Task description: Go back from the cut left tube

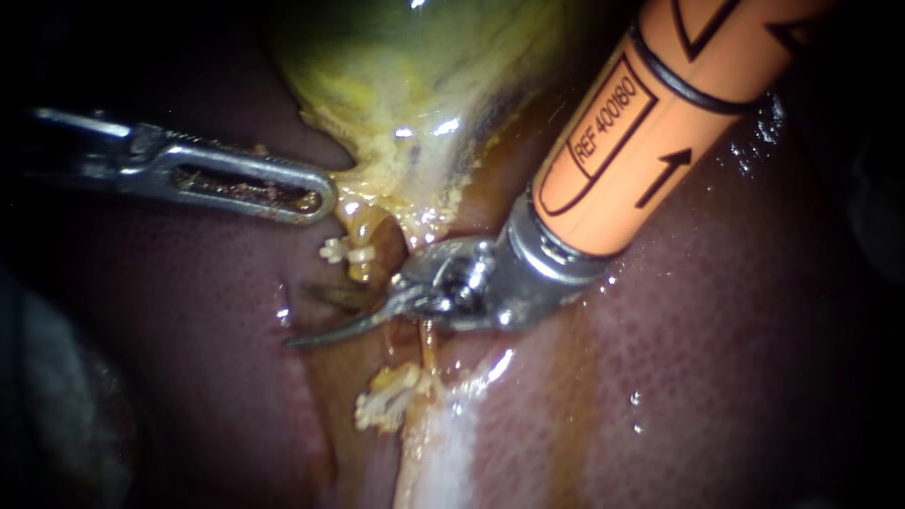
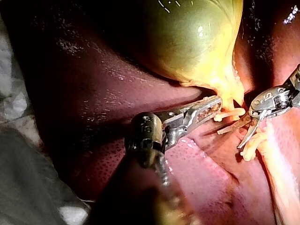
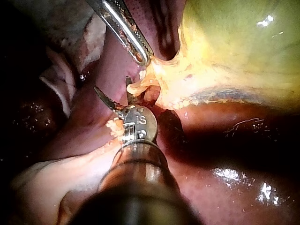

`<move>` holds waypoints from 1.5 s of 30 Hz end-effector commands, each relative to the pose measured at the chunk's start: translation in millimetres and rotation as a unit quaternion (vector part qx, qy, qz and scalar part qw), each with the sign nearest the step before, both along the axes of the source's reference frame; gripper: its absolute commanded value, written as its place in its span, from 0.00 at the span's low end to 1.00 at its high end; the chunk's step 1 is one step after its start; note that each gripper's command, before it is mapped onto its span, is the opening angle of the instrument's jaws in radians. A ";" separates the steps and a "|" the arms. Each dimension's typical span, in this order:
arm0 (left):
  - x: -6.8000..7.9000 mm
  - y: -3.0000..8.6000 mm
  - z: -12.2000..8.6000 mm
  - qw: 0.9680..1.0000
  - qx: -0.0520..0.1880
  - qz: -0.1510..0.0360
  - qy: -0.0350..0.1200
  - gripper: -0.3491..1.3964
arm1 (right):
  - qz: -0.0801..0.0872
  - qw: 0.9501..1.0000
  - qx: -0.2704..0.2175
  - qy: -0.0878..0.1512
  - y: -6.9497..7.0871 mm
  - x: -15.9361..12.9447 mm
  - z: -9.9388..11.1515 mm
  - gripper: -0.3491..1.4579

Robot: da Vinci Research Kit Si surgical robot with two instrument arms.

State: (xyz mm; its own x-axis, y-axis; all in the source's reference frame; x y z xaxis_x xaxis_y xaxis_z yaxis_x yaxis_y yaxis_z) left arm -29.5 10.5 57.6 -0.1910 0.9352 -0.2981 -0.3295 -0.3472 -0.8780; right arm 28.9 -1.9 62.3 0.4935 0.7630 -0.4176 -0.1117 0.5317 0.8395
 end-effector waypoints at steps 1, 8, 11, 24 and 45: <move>0.0 0.0 0.0 1.000 0.000 0.000 0.000 0.00 | -0.006 1.000 -0.011 -0.001 -0.1 -0.3 -0.2 0.92; 0.2 0.0 0.0 1.000 0.000 0.001 -0.001 0.00 | -0.034 0.991 -0.123 -0.033 -1.5 -2.4 -2.8 0.98; 0.3 0.1 0.0 1.000 0.000 0.001 -0.001 0.00 | -0.042 0.986 -0.156 -0.040 -1.4 -3.9 -3.8 0.98; 0.4 0.1 0.0 1.000 0.000 0.001 -0.001 0.00 | -0.034 0.969 -0.239 -0.055 1.7 -14.6 -6.3 0.99; -0.3 -0.2 0.8 1.000 -0.002 -0.001 0.001 0.00 | -0.056 0.952 -0.276 -0.116 3.6 -21.0 -6.5 0.99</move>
State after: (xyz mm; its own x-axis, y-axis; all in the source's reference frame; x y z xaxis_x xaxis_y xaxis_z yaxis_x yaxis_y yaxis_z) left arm -29.9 10.3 58.5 -0.1907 0.9341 -0.3017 -0.3301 -0.3505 -0.8765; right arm 7.9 1.8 55.9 0.6870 0.3955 -0.6096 -0.1772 0.9048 0.3873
